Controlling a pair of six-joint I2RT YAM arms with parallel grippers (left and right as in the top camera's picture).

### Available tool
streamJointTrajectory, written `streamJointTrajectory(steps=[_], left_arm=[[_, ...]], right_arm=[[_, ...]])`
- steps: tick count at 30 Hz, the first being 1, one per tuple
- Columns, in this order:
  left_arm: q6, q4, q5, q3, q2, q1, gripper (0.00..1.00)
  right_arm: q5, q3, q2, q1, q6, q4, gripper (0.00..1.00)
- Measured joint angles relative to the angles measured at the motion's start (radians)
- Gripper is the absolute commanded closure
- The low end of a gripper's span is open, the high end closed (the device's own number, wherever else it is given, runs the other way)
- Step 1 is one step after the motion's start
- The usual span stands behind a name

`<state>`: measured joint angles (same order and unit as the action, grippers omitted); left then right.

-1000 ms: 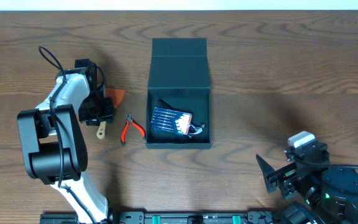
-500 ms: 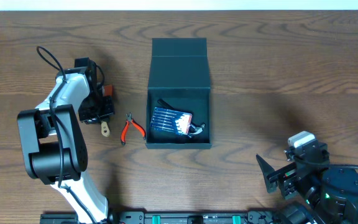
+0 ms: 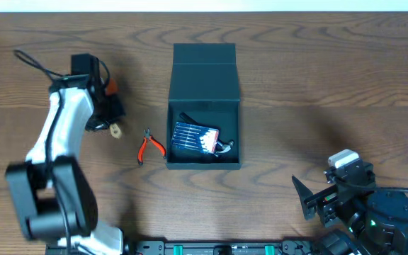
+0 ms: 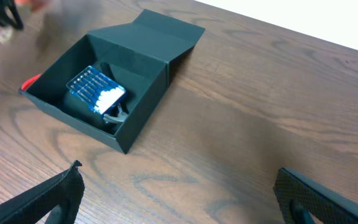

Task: Pack container
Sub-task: 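Carry the scraper over the black box and lower it inside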

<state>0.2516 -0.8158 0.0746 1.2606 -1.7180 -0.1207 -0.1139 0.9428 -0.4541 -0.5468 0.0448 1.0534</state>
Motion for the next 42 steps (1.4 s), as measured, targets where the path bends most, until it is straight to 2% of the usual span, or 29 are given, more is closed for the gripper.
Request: streamJointTrajectory(steps=[5,12,21,26,33,42], left_arm=[[0.071,-0.013,0.0,0.0,0.146,0.061,0.94],[0.227,-0.011,0.0,0.0,0.245,0.264,0.95],[0.581,0.047,0.0,0.0,0.238,0.614,0.94],[0.8,0.076,-0.025,0.0,0.182,0.747,0.94],[1.102,0.116,-0.052,0.0,0.053,0.817,0.94],[1.258,0.17,-0.054,0.0,-0.035,0.824,0.94]], right_arm=[[0.0,0.0,0.0,0.0,0.0,0.0,0.01],[0.0,0.0,0.0,0.0,0.0,0.0,0.01],[0.0,0.0,0.0,0.0,0.0,0.0,0.01],[0.0,0.0,0.0,0.0,0.0,0.0,0.01],[0.0,0.0,0.0,0.0,0.0,0.0,0.01],[0.0,0.0,0.0,0.0,0.0,0.0,0.01]])
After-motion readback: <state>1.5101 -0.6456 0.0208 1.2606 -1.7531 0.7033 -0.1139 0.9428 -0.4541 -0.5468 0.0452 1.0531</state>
